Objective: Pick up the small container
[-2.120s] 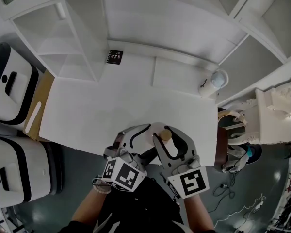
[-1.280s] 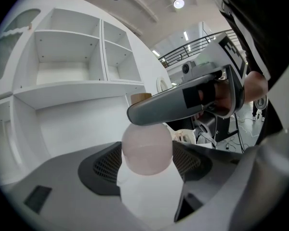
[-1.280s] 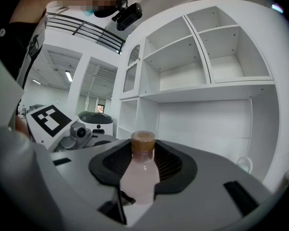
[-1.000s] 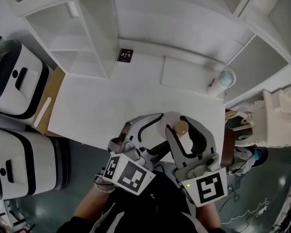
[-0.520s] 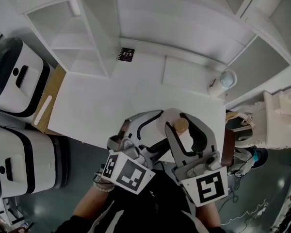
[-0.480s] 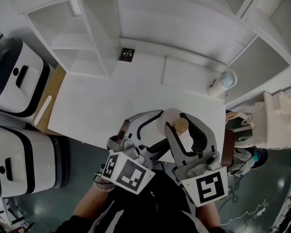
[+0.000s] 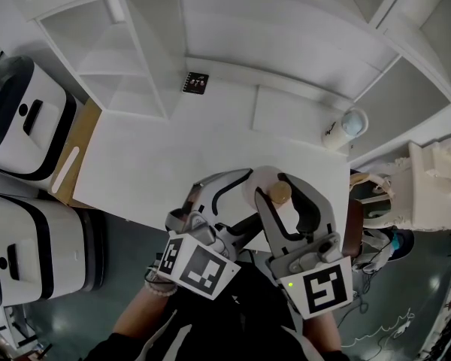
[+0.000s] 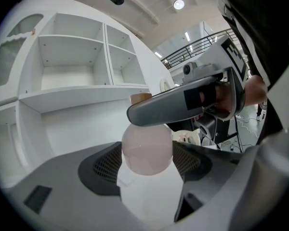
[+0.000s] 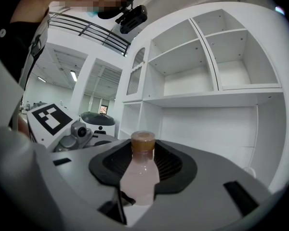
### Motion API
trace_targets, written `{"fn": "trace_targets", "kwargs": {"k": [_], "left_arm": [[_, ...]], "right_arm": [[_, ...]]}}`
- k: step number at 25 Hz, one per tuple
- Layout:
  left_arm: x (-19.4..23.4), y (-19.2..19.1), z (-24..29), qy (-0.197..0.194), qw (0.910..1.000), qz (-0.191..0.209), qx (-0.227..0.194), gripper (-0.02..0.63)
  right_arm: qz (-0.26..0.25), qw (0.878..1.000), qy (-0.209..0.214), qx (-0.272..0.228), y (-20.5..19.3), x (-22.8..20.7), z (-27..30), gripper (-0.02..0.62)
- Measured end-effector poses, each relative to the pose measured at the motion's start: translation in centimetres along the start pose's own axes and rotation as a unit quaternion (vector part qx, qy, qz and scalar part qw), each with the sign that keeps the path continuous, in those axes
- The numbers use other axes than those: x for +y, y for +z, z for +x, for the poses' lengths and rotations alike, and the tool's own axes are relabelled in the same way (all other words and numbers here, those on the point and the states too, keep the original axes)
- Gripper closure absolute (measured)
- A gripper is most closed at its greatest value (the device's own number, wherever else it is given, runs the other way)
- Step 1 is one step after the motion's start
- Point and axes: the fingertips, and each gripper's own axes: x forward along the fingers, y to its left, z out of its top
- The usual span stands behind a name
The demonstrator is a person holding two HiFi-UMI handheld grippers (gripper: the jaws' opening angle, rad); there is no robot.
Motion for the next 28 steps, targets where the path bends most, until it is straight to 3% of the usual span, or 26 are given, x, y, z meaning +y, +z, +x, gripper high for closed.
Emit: {"fn": "trace_targets", "kwargs": {"k": [28], "left_arm": [[0.01,-0.26,0.10,-0.004,1.0000,-0.002,0.002,0.275]], "right_arm": [[-0.005,1.000,-0.004,0.006,-0.31,0.04,0.18,0.449]]}}
